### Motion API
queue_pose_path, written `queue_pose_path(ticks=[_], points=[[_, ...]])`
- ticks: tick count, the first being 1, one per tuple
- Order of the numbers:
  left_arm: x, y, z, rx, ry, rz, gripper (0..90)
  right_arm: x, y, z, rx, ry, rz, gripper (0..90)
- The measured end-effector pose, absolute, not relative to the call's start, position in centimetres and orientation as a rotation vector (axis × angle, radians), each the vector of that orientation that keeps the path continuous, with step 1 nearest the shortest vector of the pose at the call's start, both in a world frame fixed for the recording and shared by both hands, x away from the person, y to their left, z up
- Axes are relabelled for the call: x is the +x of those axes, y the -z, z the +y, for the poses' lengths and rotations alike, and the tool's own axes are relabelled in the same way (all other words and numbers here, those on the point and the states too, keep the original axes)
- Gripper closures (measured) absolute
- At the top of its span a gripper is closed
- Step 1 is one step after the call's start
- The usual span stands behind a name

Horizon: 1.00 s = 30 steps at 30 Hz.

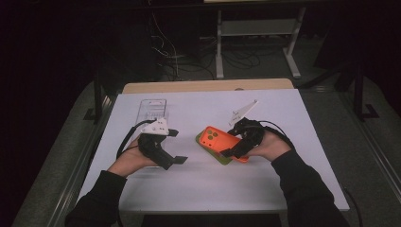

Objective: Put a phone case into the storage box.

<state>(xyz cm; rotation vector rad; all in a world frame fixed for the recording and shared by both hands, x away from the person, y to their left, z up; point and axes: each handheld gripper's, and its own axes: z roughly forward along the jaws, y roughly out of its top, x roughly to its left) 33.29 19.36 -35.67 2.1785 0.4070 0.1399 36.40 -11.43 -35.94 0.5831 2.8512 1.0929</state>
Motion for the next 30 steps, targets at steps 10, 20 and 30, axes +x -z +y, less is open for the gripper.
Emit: queue_pose_path(ticks=[10,20,30], points=[[34.7,35.2,17.4,2.225,-0.111,0.337,0.0,37.0,36.0,-11.4,0.458,-1.097,2.878,14.7],[35.1,34.8,15.5,2.268,-0.021,0.213,0.0,36.0,36.6,-10.8,0.312,-1.055,2.96,14.7],[34.9,35.4,13.5,2.318,0.073,0.115,0.0,35.1,36.6,-9.9,0.208,-1.045,2.987,14.7]])
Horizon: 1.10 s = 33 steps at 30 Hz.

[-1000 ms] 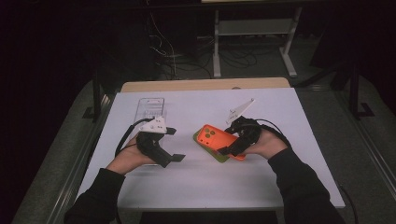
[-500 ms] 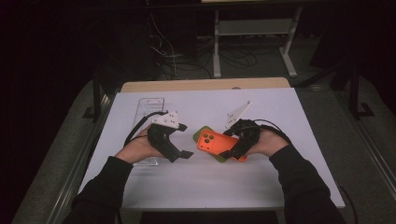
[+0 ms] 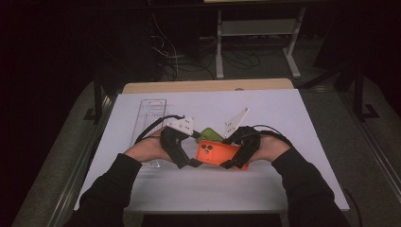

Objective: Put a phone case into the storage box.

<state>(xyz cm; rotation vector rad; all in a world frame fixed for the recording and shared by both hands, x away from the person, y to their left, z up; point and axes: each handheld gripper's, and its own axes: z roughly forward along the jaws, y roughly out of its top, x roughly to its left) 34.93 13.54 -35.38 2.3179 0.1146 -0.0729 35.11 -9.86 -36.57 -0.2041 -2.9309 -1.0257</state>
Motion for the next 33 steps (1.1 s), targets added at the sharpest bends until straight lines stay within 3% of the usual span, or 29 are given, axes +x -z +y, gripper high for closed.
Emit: queue_pose_path(ticks=[25,33], points=[[34.4,37.1,10.3,2.454,0.131,-0.009,0.0,34.2,36.0,-9.2,-0.104,1.046,-2.931,14.7],[34.5,37.1,10.3,2.452,0.119,-0.011,8.9,34.1,35.9,-9.1,-0.097,1.04,-2.93,14.7]])
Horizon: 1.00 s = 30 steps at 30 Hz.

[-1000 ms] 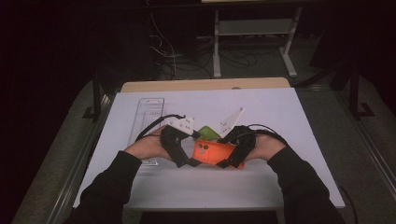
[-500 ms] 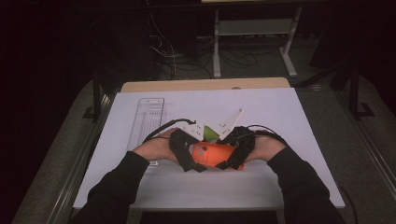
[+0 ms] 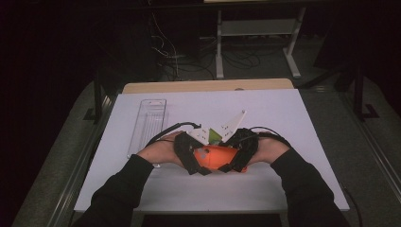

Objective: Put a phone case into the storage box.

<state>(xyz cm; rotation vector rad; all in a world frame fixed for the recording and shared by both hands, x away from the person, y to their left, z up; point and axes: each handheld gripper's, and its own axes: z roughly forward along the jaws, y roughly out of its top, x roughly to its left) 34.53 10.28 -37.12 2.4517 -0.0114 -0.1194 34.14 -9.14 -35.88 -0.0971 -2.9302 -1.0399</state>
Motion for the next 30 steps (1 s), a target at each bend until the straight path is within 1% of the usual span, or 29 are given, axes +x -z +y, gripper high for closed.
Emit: queue_pose_path(ticks=[4,15,21,24,25,30], points=[[34.6,37.1,10.4,2.45,0.11,-0.027,13.8,34.1,35.9,-9.1,-0.082,1.04,-2.926,14.7],[34.5,37.3,10.3,2.448,0.138,-0.03,15.6,34.1,36.0,-9.2,-0.091,1.027,-2.918,14.4],[34.2,37.2,10.5,2.439,0.113,-0.016,15.7,33.7,36.1,-9.4,-0.126,1.053,-2.916,14.1],[34.1,37.2,10.7,2.436,0.111,0.007,15.8,33.7,35.9,-9.7,-0.157,1.091,-2.91,11.6],[34.0,37.1,10.7,2.437,0.099,0.015,15.8,33.7,35.8,-9.9,-0.177,1.102,-2.919,7.1],[33.7,36.9,11.1,2.423,0.066,0.086,15.8,33.8,35.5,-10.4,-0.259,1.141,-2.927,3.0]])
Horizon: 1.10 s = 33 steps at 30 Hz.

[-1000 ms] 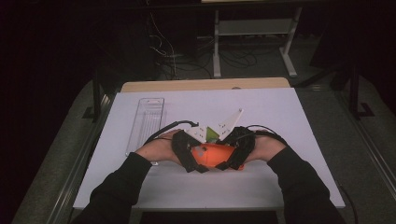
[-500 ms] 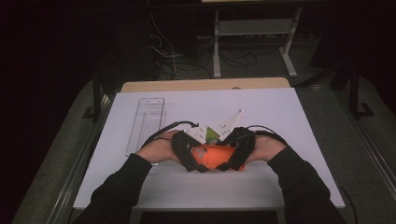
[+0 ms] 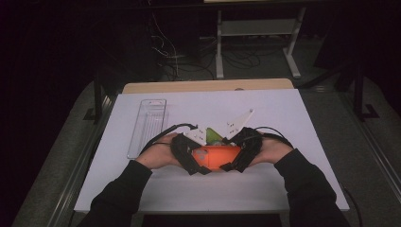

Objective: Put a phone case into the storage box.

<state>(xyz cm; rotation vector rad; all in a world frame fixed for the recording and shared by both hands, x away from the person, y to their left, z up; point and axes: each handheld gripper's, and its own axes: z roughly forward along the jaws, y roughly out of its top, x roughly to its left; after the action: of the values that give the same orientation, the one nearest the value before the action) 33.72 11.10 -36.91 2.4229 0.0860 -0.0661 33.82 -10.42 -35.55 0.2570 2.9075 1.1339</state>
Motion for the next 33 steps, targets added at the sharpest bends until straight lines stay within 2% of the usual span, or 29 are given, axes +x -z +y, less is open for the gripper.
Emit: queue_pose_path(ticks=[3,19,33], points=[[33.7,37.2,11.4,2.418,0.048,0.139,15.8,33.9,35.4,-10.9,0.316,-1.148,2.884,0.8],[33.4,38.6,13.1,2.387,-0.069,0.385,15.7,34.4,35.5,-13.4,0.753,-1.238,2.714,0.7],[33.1,39.5,13.4,2.339,-0.123,0.539,15.7,33.4,37.6,-14.2,0.933,-1.188,2.561,0.7]])
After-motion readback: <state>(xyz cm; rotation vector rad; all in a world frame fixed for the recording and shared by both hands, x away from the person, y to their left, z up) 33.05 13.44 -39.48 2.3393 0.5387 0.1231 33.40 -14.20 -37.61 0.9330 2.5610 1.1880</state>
